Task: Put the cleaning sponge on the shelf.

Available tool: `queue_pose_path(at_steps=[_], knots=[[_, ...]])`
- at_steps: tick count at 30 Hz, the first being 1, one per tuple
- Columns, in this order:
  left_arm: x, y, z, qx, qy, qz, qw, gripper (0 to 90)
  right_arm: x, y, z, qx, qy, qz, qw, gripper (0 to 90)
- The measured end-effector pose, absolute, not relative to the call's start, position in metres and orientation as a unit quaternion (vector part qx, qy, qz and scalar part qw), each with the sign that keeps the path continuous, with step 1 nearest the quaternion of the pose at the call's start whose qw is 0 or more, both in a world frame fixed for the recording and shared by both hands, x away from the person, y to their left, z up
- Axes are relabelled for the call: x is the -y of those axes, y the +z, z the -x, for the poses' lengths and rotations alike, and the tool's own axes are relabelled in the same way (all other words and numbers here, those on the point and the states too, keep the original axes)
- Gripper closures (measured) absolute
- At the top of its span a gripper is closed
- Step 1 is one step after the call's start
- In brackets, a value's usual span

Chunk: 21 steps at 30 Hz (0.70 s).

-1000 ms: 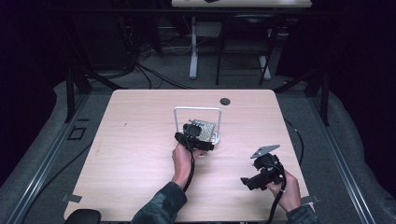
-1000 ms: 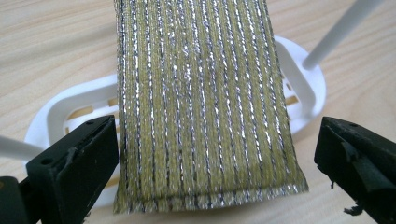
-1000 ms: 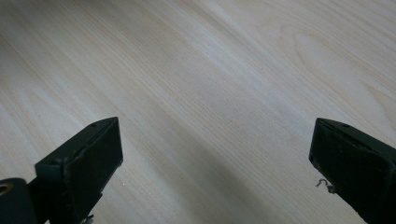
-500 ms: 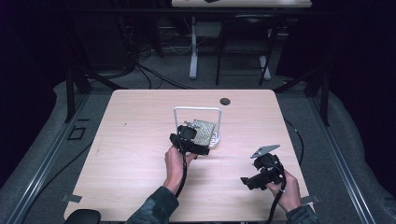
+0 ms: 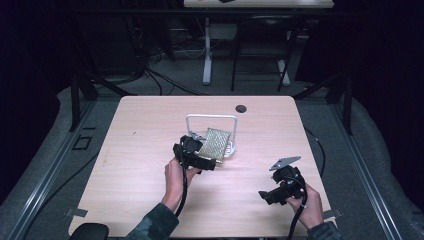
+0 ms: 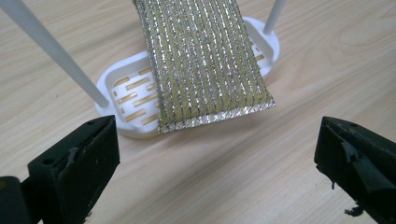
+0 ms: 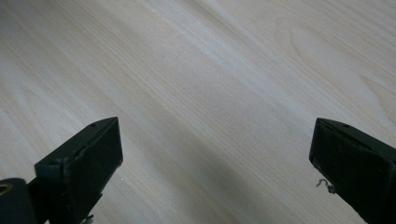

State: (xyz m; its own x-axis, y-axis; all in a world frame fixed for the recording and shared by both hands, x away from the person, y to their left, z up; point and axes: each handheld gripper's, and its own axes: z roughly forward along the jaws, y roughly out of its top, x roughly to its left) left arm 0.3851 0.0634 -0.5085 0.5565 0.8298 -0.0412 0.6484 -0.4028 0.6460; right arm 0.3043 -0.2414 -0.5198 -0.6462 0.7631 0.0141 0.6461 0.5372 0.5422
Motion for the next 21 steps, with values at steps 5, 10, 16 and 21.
queue_pose_path(at_steps=[5,10,16,21], knots=[[-0.074,-0.507,-0.386,-0.442,0.136,-0.831,0.307,0.2,0.243,-0.52,-0.304,-0.869,0.26,-0.406,0.116,1.9],[-0.083,-0.503,-0.384,-0.443,0.139,-0.83,0.308,0.1,0.242,-0.519,-0.303,-0.868,0.261,-0.405,0.118,1.9],[-0.1,-0.496,-0.384,-0.446,0.14,-0.831,0.301,0.1,0.243,-0.519,-0.303,-0.869,0.259,-0.405,0.117,1.9],[-0.118,-0.49,-0.383,-0.452,0.14,-0.83,0.294,0.1,0.244,-0.519,-0.303,-0.868,0.258,-0.407,0.116,2.0]])
